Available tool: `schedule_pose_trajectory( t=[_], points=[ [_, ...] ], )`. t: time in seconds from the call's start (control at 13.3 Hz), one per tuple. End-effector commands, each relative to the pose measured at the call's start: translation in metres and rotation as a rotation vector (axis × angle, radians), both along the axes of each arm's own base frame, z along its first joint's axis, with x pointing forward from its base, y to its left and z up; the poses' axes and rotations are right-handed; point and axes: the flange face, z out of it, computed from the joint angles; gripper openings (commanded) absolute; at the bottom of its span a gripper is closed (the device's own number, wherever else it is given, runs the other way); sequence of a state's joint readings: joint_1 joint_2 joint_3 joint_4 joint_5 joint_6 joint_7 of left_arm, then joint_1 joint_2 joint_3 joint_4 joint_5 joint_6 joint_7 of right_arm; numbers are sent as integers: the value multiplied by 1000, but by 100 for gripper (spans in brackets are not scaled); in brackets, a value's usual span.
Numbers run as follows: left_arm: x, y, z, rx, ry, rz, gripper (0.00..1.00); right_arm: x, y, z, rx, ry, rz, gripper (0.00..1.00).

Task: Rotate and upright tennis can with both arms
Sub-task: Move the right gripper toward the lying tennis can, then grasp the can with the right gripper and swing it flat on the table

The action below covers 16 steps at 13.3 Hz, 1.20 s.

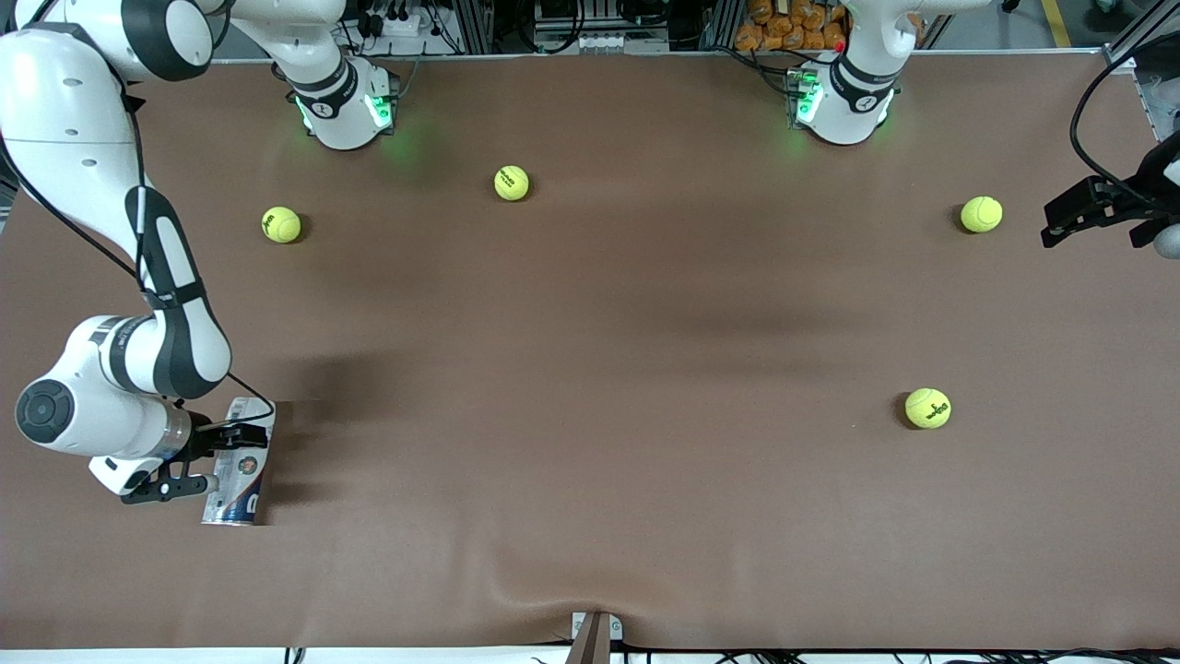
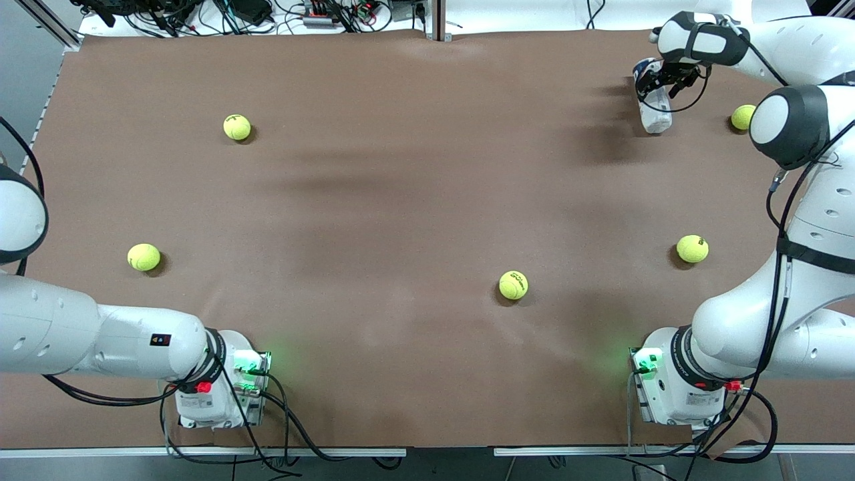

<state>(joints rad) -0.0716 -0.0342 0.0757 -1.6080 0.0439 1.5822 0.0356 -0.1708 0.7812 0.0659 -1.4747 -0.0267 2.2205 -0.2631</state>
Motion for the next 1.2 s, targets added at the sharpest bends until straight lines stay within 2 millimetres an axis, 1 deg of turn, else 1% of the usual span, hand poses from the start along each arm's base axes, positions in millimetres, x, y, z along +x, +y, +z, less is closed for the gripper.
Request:
schedule_pose_trajectory(
  t=[0.0, 0.15, 0.37, 0.45, 0.52, 0.6, 0.67, 0.75, 0.82, 0.9, 0.97, 1.05, 1.12],
  points=[
    [0, 2, 4, -7, 1, 4, 100, 3, -6, -11, 6, 1, 18, 100],
    [0, 3, 6, -5, -2, 6, 100, 1, -7, -23, 7, 11, 18, 100],
    [0, 4, 4, -7, 1, 8, 100, -2, -13, -34, 10, 26, 11, 100],
    [0, 5, 4, -7, 2, 9, 100, -6, -24, -43, 25, 38, -7, 100],
    [0, 5, 4, -5, 1, 9, 100, -8, -31, -49, 36, 38, -27, 100],
    [0, 5, 6, -4, -2, 9, 100, -5, -30, -47, 48, 18, -46, 84],
    [0, 6, 6, -2, -2, 12, 100, -4, -28, -44, 64, 15, -62, 56],
    [0, 6, 5, -2, -1, 12, 100, -3, -25, -41, 72, 16, -62, 46],
    [0, 6, 5, -2, -4, 12, 100, -4, -22, -34, 76, 34, -59, 46],
    [0, 7, 5, -2, -1, 14, 100, -5, -19, -22, 79, 61, -49, 46],
    [0, 6, 5, -2, -1, 11, 100, -3, -15, 1, 77, 70, -32, 47],
    [0, 6, 4, -2, 1, 12, 100, -4, -8, 19, 79, 87, -15, 48],
    [0, 6, 4, -2, 1, 12, 100, -2, 5, 43, 73, 87, 10, 49]
  ],
)
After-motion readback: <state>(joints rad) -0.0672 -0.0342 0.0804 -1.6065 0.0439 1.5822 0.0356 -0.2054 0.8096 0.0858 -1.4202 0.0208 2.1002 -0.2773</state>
